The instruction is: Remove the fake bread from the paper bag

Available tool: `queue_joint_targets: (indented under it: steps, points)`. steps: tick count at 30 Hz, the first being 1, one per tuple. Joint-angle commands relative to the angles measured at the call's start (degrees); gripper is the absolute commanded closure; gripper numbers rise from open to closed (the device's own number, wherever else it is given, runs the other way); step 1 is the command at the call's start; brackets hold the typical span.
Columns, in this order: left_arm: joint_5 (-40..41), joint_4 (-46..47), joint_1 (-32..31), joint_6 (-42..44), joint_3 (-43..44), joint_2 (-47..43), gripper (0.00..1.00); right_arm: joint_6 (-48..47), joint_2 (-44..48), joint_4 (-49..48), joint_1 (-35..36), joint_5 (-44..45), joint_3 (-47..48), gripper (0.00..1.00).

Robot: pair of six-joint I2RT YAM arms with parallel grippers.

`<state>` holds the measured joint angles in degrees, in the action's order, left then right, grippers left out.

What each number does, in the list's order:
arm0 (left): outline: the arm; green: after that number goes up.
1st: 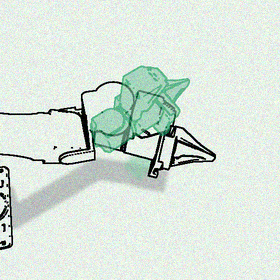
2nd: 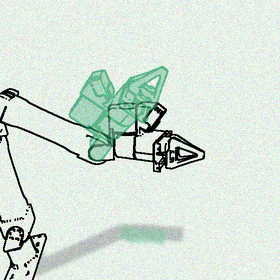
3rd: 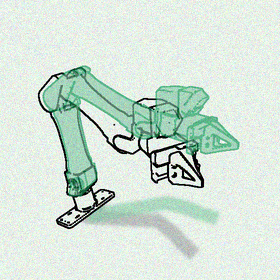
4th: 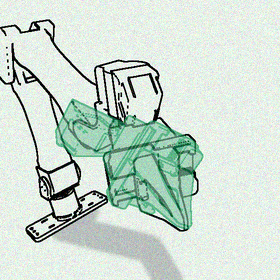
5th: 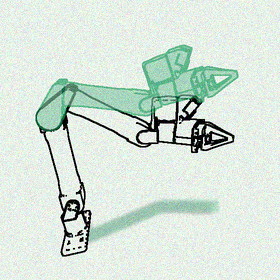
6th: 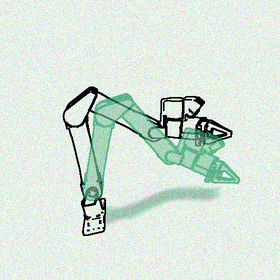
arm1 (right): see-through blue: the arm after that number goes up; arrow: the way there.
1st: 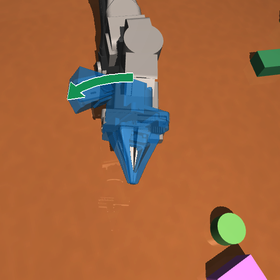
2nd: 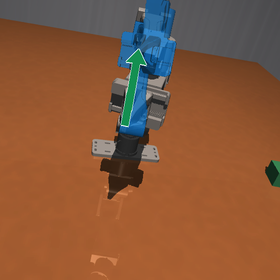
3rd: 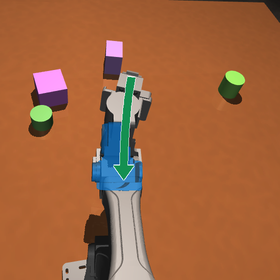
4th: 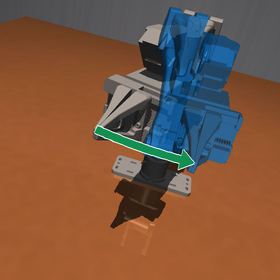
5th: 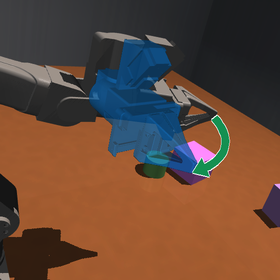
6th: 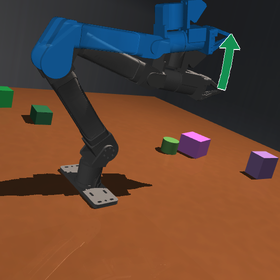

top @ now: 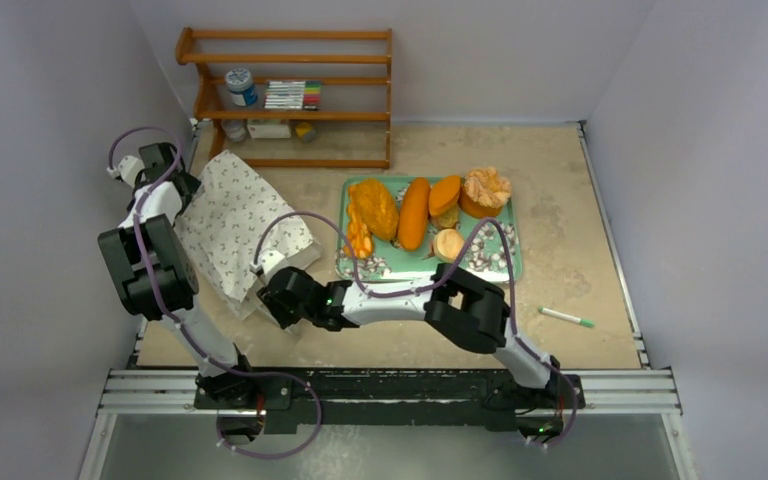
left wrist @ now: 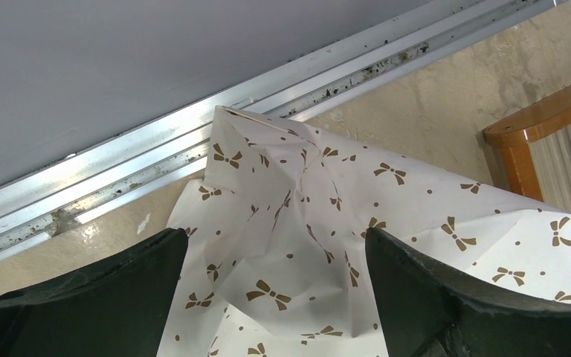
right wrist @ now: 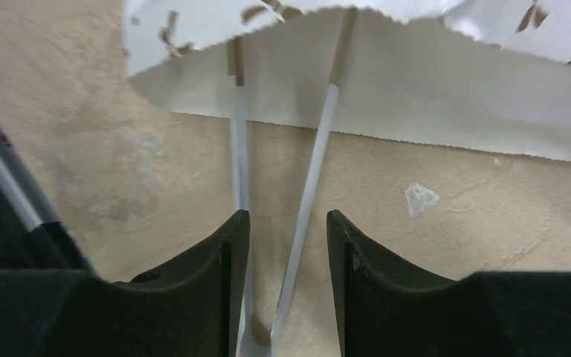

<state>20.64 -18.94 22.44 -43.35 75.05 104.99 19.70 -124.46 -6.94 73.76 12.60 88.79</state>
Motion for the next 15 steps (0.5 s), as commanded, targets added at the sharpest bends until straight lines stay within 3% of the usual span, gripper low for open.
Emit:
queue_joint_targets:
  steps: [1,11,15]
  points:
    - [1.0,0.8,0.2,-1.0,-0.9,-3.0,0.09,2.1,-1.8,2.3,-0.3,2.9,5.0,0.55]
    - [0.5,1.1,0.2,-1.2,-1.5,-3.2,0.09,2.2,-2.1,-1.2,-0.4,5.0,2.7,0.58]
    - [0.2,1.4,0.2,-1.4,-1.9,-3.3,0.09,2.2,-4.4,0.7,-0.7,5.0,5.4,0.75]
